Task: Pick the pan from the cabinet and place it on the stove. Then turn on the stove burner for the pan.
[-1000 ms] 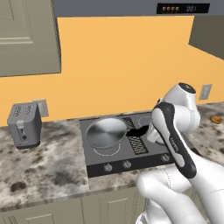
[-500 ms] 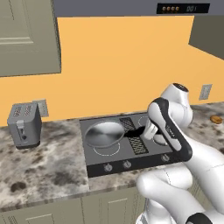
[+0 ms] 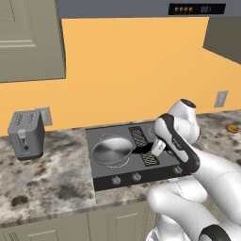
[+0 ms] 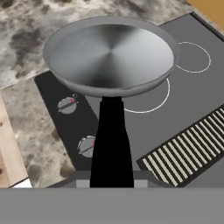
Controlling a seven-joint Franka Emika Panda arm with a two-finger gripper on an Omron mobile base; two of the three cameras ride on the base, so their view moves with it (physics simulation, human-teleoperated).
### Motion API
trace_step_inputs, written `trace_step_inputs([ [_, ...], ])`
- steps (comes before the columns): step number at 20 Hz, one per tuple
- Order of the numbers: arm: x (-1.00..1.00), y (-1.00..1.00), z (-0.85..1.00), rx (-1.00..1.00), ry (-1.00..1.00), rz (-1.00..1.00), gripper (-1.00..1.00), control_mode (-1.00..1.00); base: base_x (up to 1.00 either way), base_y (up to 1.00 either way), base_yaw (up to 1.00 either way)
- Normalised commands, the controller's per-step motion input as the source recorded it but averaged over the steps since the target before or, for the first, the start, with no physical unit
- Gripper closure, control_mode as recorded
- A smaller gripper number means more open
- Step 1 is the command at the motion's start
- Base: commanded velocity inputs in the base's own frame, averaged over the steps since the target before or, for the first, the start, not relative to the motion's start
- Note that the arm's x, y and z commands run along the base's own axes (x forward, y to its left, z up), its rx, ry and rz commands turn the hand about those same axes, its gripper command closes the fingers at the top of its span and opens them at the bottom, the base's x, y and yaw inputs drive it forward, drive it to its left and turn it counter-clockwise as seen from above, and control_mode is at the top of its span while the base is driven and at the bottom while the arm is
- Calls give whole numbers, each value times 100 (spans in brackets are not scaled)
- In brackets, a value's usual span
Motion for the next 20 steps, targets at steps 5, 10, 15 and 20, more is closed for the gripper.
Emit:
trace_step_inputs([
  [5,2,0,-26,0,-1,-2,100,-100,0,0,0],
  [10,6,0,-16,0,0,-4,100,-100,0,0,0],
  [15,7,-2,-13,0,0,-6,100,-100,0,0,0],
  [20,6,-2,-18,0,0,-6,100,-100,0,0,0],
])
